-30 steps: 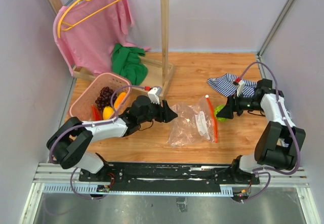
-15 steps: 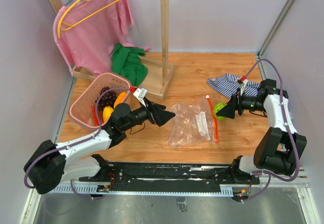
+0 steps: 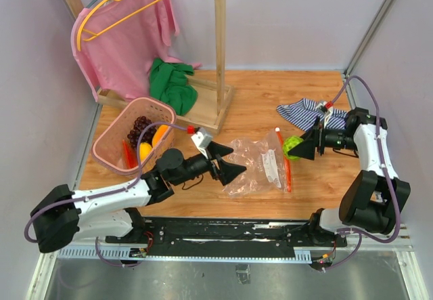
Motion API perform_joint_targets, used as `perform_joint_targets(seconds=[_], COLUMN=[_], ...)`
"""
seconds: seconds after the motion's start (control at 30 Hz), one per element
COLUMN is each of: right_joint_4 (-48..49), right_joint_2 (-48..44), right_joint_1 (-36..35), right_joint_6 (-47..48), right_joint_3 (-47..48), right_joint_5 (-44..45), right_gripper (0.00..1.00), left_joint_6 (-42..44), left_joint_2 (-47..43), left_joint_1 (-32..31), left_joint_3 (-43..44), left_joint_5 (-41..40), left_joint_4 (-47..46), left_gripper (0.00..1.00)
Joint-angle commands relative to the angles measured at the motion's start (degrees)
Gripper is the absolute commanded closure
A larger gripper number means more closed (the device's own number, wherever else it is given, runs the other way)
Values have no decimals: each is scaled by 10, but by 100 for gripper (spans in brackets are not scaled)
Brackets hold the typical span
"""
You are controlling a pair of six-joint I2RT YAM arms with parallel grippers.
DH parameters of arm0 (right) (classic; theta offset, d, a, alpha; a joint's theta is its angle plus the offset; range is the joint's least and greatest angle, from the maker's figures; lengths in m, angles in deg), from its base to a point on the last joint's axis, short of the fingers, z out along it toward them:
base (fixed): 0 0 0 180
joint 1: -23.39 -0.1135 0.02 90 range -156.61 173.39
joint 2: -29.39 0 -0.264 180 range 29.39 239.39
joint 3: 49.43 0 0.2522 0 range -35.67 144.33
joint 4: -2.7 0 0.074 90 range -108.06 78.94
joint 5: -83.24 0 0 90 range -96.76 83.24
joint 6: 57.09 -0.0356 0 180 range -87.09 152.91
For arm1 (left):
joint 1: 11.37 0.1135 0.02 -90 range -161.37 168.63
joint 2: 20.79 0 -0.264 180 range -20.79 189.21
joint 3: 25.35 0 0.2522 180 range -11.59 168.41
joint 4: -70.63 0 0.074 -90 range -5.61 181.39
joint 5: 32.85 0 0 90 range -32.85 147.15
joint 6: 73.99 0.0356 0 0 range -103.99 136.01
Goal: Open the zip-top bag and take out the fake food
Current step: Place the fake fruit in the bin.
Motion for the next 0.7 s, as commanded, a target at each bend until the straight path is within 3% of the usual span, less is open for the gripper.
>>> perform_joint_targets(seconds=[0.0,0.13,0.23,0.43,0.67], right_joint_4=[-55,-63,-86,-130,-130], right_joint_2=[3,7,14,24,31], right_joint_1=[13,1,-5,-25,-58], right_joint_6=[54,71,99,157,164], right_joint_3=[14,8,13,15,14], right_joint_5=[-39,-40,-45,-53,-52], right_gripper=[73,73,73,73,73], left_joint_6=[172,331,419,486,491], left_joint_2=[44,98,147,236,309], left_joint_1=[-82,-143,-155,-155,-155], left_joint_3=[42,45,46,96,151], left_joint_5=[-106,-117,-98,-87,-77], left_joint_4=[-1,-82,-158,-213,-247], left_gripper=[2,1,1,1,1])
